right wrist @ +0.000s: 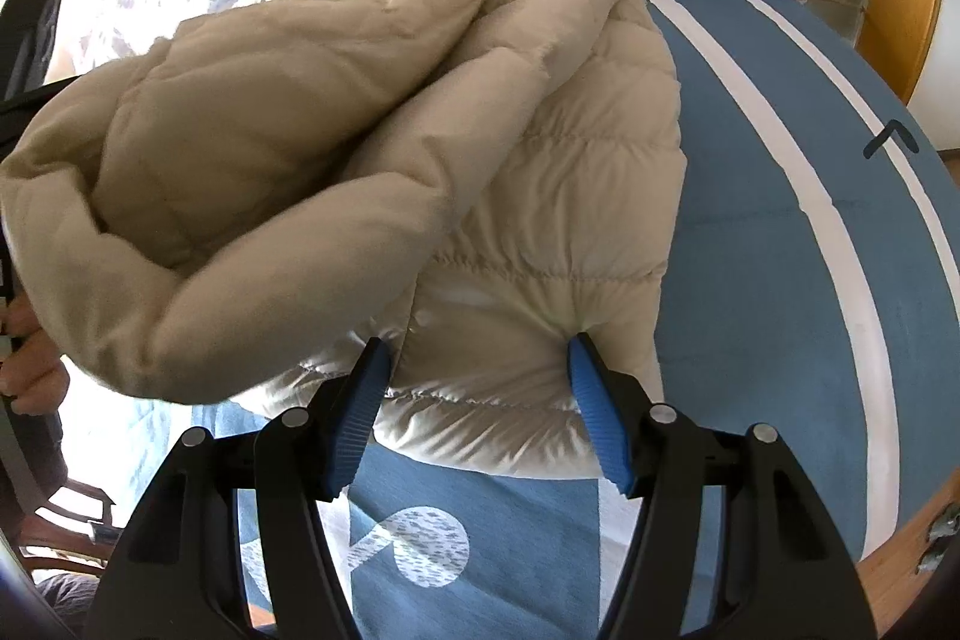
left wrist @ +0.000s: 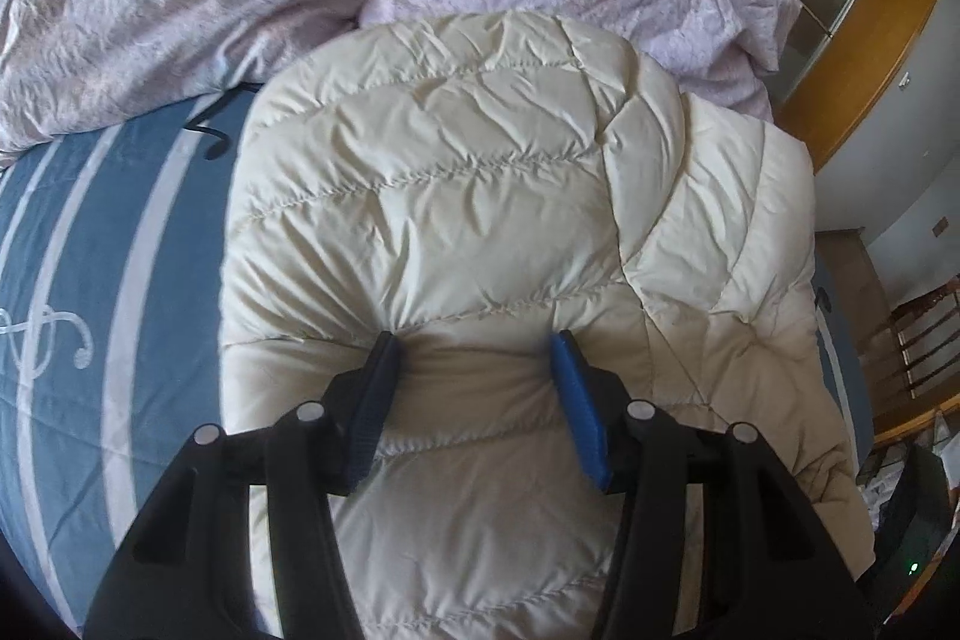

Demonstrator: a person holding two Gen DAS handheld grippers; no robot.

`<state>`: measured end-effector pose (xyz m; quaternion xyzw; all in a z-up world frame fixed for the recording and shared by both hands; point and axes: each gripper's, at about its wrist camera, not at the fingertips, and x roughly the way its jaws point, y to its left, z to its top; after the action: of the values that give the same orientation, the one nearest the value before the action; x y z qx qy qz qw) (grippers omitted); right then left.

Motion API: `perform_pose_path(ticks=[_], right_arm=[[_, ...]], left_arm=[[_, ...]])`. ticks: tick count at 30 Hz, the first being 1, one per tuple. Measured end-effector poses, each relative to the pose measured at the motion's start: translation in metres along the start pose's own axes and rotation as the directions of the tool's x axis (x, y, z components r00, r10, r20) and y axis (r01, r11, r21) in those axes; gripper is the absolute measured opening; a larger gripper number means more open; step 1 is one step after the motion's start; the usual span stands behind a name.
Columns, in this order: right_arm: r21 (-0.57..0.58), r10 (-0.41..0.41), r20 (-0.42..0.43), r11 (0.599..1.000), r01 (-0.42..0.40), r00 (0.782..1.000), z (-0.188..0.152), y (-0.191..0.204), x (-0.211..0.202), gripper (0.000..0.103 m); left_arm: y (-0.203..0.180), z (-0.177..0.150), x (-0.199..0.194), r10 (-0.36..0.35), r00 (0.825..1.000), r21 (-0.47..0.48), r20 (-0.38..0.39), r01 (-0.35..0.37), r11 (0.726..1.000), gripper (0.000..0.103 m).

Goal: Fold large clothes

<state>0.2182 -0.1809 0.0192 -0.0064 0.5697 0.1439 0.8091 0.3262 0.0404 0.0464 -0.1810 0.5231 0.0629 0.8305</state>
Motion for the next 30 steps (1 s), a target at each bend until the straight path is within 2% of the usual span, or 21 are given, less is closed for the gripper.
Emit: perform_pose_path(ticks=[17,25,30], right_arm=[[0.038,-0.004,-0.001,0.999,0.004,1.000,-0.005,-0.009,0.002,0.065],[0.035,-0.011,-0.002,0.999,0.011,1.000,-0.005,-0.010,0.000,0.065],[0.061,-0.056,0.006,0.997,0.055,0.998,-0.010,-0.024,-0.014,0.065]], left_arm=[[-0.023,-0.011,0.030,-0.021,0.999,0.054,-0.044,0.024,0.998,0.052],[-0.024,-0.009,0.043,-0.022,0.998,0.043,-0.061,0.025,0.999,0.052],[-0.021,-0.005,0.045,-0.025,0.997,0.049,-0.067,0.028,0.998,0.052]])
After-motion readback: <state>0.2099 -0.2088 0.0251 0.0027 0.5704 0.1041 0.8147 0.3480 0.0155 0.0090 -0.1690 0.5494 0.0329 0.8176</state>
